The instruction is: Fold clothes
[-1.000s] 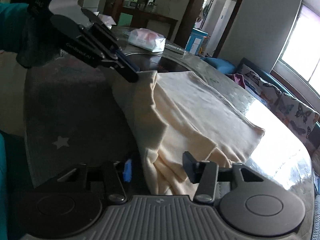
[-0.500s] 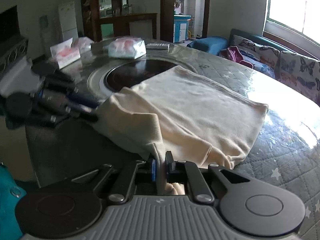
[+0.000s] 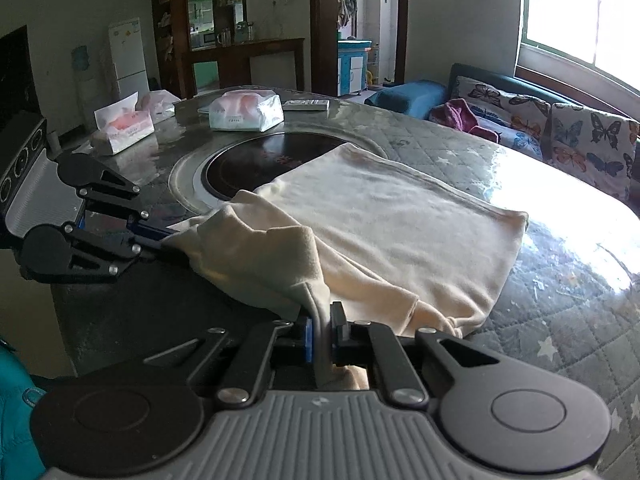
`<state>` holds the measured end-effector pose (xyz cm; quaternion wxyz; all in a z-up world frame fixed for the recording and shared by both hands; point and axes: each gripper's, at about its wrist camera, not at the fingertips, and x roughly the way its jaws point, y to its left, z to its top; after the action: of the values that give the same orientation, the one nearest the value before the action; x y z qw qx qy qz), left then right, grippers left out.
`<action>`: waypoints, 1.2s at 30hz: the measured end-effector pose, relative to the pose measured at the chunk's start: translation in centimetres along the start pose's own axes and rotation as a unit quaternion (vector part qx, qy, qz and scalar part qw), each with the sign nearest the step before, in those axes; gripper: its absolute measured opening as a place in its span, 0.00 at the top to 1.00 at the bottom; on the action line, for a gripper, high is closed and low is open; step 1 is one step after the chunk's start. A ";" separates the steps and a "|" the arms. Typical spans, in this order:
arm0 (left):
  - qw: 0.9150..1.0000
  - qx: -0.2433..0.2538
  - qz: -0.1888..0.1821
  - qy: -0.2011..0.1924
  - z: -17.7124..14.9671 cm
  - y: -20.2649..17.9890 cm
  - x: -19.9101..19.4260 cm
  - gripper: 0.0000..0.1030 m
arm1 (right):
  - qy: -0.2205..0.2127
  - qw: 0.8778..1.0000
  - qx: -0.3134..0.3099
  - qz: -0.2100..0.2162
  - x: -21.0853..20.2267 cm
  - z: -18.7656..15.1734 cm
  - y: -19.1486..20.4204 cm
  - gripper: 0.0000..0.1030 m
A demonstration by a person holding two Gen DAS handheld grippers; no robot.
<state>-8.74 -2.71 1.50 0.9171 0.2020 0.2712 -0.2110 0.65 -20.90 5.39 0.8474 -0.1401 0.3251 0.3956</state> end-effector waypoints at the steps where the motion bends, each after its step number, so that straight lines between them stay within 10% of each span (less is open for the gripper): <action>1: 1.000 -0.003 -0.001 -0.004 0.1 0.1 -0.2 0.94 | -0.003 1.000 0.000 -0.001 -0.2 -0.1 0.1 0.94; 20: 0.997 -0.050 -0.042 -0.049 0.4 -2.5 -10.9 0.95 | -0.003 0.998 -0.035 0.042 -10.4 -3.1 7.0 0.94; 36: 0.996 -0.057 -0.008 -0.070 5.7 4.1 -2.2 0.95 | -0.021 1.000 -0.018 -0.001 -7.2 3.2 0.6 0.96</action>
<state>-6.02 -1.43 8.29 0.9420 0.1318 0.2199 -0.2165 -1.81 -23.11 12.57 0.8519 -0.1472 0.2998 0.4034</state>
